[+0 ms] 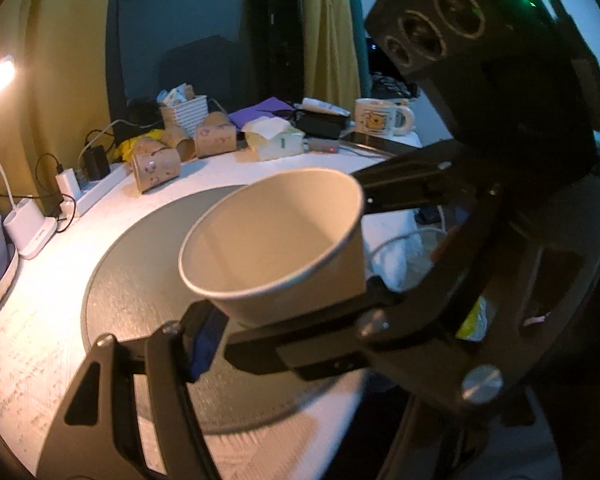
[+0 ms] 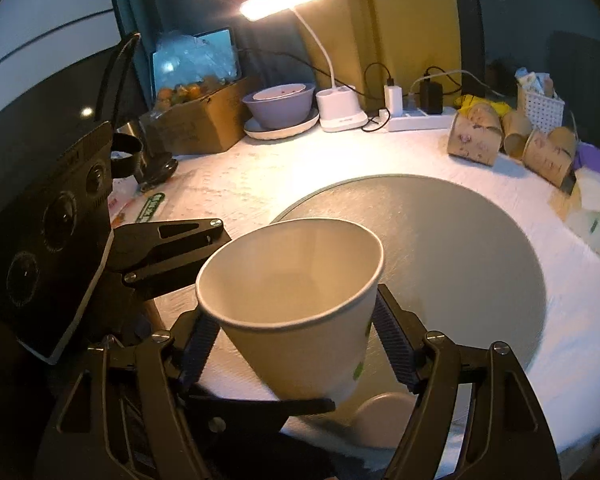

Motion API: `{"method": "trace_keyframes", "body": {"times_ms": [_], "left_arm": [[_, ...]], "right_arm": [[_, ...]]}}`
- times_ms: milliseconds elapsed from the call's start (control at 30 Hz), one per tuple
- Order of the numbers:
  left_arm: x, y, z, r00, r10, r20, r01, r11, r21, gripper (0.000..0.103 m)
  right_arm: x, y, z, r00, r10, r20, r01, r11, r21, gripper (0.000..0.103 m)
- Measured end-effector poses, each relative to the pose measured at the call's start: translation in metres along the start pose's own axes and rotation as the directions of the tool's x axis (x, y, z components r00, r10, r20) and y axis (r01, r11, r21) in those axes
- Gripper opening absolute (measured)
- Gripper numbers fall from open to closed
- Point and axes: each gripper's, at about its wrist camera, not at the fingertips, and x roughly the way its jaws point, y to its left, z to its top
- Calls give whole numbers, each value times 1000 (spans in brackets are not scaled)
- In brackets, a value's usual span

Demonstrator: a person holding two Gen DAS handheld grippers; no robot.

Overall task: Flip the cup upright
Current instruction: 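Carry the white cup over the grey mat with the right gripper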

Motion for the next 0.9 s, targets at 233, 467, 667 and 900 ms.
{"method": "trace_keyframes", "body": {"times_ms": [233, 467, 667, 900], "left_arm": [[-13, -4, -10, 1000, 2, 17, -2, 1000, -12, 69], [-8, 7, -16, 1000, -1, 3, 2, 997, -71, 70], [-1, 23, -25, 1000, 1, -30, -5, 991, -136, 71], [3, 52, -29, 998, 28, -63, -43, 966, -254, 71]], "right_arm": [[-2, 16, -5, 1000, 11, 6, -11, 1000, -14, 71], [4, 18, -3, 1000, 19, 3, -19, 1000, -6, 69], [13, 5, 1, 1000, -5, 9, 4, 1000, 25, 69], [16, -32, 26, 989, -125, 81, 117, 989, 92, 69]]}}
